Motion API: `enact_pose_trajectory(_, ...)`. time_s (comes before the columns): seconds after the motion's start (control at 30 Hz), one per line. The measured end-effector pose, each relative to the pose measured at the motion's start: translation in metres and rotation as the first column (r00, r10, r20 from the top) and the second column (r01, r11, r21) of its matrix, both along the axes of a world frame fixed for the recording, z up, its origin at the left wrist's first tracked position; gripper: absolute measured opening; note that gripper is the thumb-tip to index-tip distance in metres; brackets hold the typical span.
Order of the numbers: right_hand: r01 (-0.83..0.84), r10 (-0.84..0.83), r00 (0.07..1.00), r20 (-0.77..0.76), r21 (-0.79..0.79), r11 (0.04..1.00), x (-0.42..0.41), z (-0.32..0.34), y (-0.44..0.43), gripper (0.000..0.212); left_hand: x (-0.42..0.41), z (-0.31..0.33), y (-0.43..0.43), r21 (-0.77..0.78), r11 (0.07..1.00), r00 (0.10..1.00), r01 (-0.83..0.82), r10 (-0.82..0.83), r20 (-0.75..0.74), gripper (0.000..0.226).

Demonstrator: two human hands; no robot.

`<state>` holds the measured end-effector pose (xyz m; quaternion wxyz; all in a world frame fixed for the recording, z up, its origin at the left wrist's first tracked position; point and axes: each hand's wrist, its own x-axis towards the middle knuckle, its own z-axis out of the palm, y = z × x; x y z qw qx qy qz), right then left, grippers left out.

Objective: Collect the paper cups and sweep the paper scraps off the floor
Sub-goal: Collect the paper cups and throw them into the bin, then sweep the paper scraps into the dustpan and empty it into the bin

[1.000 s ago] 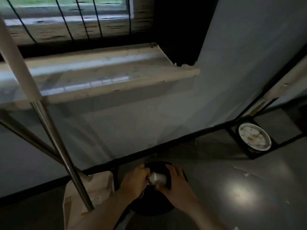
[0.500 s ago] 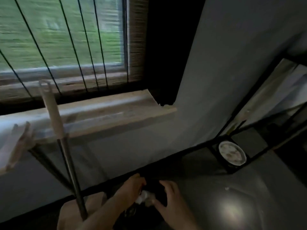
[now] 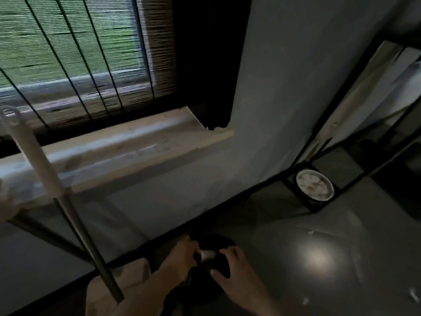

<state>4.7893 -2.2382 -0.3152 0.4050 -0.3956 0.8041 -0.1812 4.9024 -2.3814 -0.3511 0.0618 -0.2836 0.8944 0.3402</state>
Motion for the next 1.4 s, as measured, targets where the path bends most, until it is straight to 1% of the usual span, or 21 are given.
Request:
enact_pose_trajectory(0.03, 0.0, 0.0, 1.0, -0.003, -0.005, 1.0, -0.001, 0.0, -0.004, 0.057, 0.0, -0.007, -0.002, -0.069, 0.998, 1.0, -0.014, 0.013, -0.022, 0.039)
enact_pose_trajectory(0.07, 0.001, -0.001, 1.0, -0.005, -0.007, 1.0, -0.001, -0.001, -0.008, 0.06, 0.001, -0.01, -0.004, -0.133, 0.99, 0.999, -0.048, 0.051, 0.017, 0.036)
enact_pose_trajectory(0.1, -0.002, 0.001, 1.0, -0.011, -0.007, 1.0, -0.003, -0.002, -0.013, 0.062, -0.001, -0.014, -0.006, -0.079, 0.986, 0.989, -0.146, 0.148, 0.02, 0.031)
enact_pose_trajectory(0.13, -0.012, 0.012, 1.0, -0.023, -0.004, 1.0, -0.004, -0.004, -0.017, 0.064, 0.0, -0.013, -0.009, -0.133, 0.99, 0.995, -0.056, 0.066, 0.071, 0.025)
enact_pose_trajectory(0.17, -0.025, 0.025, 0.999, -0.033, 0.003, 1.0, -0.005, -0.005, -0.021, 0.065, 0.001, -0.015, -0.01, -0.216, 0.972, 0.991, 0.087, -0.063, 0.116, 0.016)
enact_pose_trajectory(0.2, -0.033, 0.033, 0.999, -0.032, 0.015, 0.999, -0.005, -0.006, -0.024, 0.066, 0.002, -0.012, -0.013, -0.208, 0.968, 0.987, 0.139, -0.12, 0.104, 0.013)
enact_pose_trajectory(0.23, -0.035, 0.036, 0.999, -0.026, 0.025, 0.999, -0.006, -0.006, -0.027, 0.067, 0.004, -0.01, -0.016, -0.213, 0.973, 0.992, 0.09, -0.07, 0.102, 0.025)
enact_pose_trajectory(0.27, -0.033, 0.033, 0.999, -0.023, 0.029, 0.999, -0.005, -0.005, -0.028, 0.067, 0.006, -0.006, -0.019, -0.227, 0.968, 0.982, 0.104, -0.063, 0.18, 0.033)
enact_pose_trajectory(0.3, -0.029, 0.03, 0.999, -0.025, 0.029, 0.999, -0.004, -0.002, -0.029, 0.066, 0.01, -0.004, -0.021, -0.242, 0.961, 0.976, 0.13, -0.081, 0.203, 0.037)
enact_pose_trajectory(0.37, -0.021, 0.021, 0.999, -0.024, 0.023, 1.0, -0.004, 0.013, -0.031, 0.062, 0.017, 0.017, -0.02, -0.247, 0.963, 0.967, 0.108, -0.044, 0.253, 0.038)
enact_pose_trajectory(0.47, -0.039, 0.04, 0.999, -0.033, 0.01, 0.999, -0.003, 0.053, -0.032, 0.059, 0.032, 0.055, -0.021, -0.282, 0.958, 0.977, 0.041, 0.022, 0.214, 0.035)
enact_pose_trajectory(0.53, -0.059, 0.057, 0.996, -0.067, -0.031, 0.998, 0.002, 0.088, -0.03, 0.058, 0.045, 0.094, -0.018, -0.329, 0.944, 0.983, 0.001, 0.059, 0.173, 0.032)
enact_pose_trajectory(0.67, -0.151, 0.142, 0.982, -0.126, -0.063, 0.986, 0.025, 0.166, -0.019, 0.057, 0.076, 0.179, 0.005, -0.354, 0.935, 0.988, -0.021, 0.072, 0.134, 0.031)
enact_pose_trajectory(0.8, -0.243, 0.232, 0.96, -0.159, -0.056, 0.968, 0.058, 0.23, -0.006, 0.056, 0.116, 0.247, 0.036, -0.46, 0.888, 0.987, -0.023, 0.093, 0.13, 0.027)
enact_pose_trajectory(0.93, -0.317, 0.303, 0.937, -0.173, -0.059, 0.946, 0.099, 0.271, -0.001, 0.055, 0.16, 0.295, 0.049, -0.428, 0.904, 0.984, -0.021, 0.094, 0.151, 0.031)
enact_pose_trajectory(1.13, -0.319, 0.294, 0.937, -0.19, -0.115, 0.941, 0.161, 0.306, -0.011, 0.055, 0.228, 0.333, 0.031, -0.464, 0.885, 0.993, -0.035, 0.082, 0.083, 0.028)
enact_pose_trajectory(1.17, -0.304, 0.277, 0.941, -0.194, -0.127, 0.944, 0.171, 0.31, -0.016, 0.055, 0.239, 0.336, 0.025, -0.501, 0.865, 0.993, -0.009, 0.068, 0.101, 0.029)
enact_pose_trajectory(1.2, -0.289, 0.259, 0.946, -0.196, -0.143, 0.947, 0.181, 0.313, -0.022, 0.055, 0.25, 0.339, 0.018, -0.49, 0.872, 0.993, -0.004, 0.063, 0.104, 0.031)
enact_pose_trajectory(1.27, -0.243, 0.214, 0.962, -0.172, -0.167, 0.956, 0.203, 0.317, -0.036, 0.055, 0.274, 0.341, 0.001, -0.466, 0.885, 0.998, 0.019, 0.007, 0.055, 0.035)
enact_pose_trajectory(1.37, -0.147, 0.125, 0.984, -0.124, -0.194, 0.97, 0.236, 0.317, -0.057, 0.056, 0.309, 0.345, -0.033, -0.489, 0.872, 1.0, 0.016, -0.009, 0.016, 0.041)
enact_pose_trajectory(1.4, -0.116, 0.094, 0.989, -0.112, -0.203, 0.972, 0.247, 0.316, -0.065, 0.055, 0.32, 0.348, -0.045, -0.465, 0.885, 1.0, 0.008, -0.006, 0.006, 0.043)
